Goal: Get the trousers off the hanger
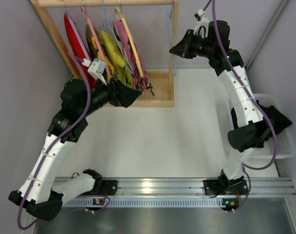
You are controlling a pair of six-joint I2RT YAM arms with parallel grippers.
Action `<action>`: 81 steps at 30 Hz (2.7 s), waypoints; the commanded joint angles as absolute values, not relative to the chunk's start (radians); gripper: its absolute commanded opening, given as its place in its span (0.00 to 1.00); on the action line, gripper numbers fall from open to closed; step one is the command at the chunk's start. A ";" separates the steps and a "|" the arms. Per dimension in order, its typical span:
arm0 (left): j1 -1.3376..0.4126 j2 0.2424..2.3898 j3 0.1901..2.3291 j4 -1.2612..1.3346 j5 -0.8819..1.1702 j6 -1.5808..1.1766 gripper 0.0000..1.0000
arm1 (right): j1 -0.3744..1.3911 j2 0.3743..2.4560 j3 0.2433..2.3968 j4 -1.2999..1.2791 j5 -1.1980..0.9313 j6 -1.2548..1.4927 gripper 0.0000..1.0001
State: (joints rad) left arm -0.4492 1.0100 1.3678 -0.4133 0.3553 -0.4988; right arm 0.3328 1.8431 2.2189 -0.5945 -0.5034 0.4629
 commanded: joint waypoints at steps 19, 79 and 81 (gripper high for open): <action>-0.390 1.026 1.628 -0.721 0.339 -0.250 0.99 | 0.342 1.642 2.050 -0.624 -0.396 0.296 0.99; -0.057 0.951 1.490 -0.551 0.577 -0.686 0.95 | 0.657 1.971 2.278 -0.143 -0.364 0.468 0.43; -0.057 0.951 1.486 -0.551 0.575 -0.687 0.95 | 0.658 1.983 2.278 -0.140 -0.362 0.483 0.43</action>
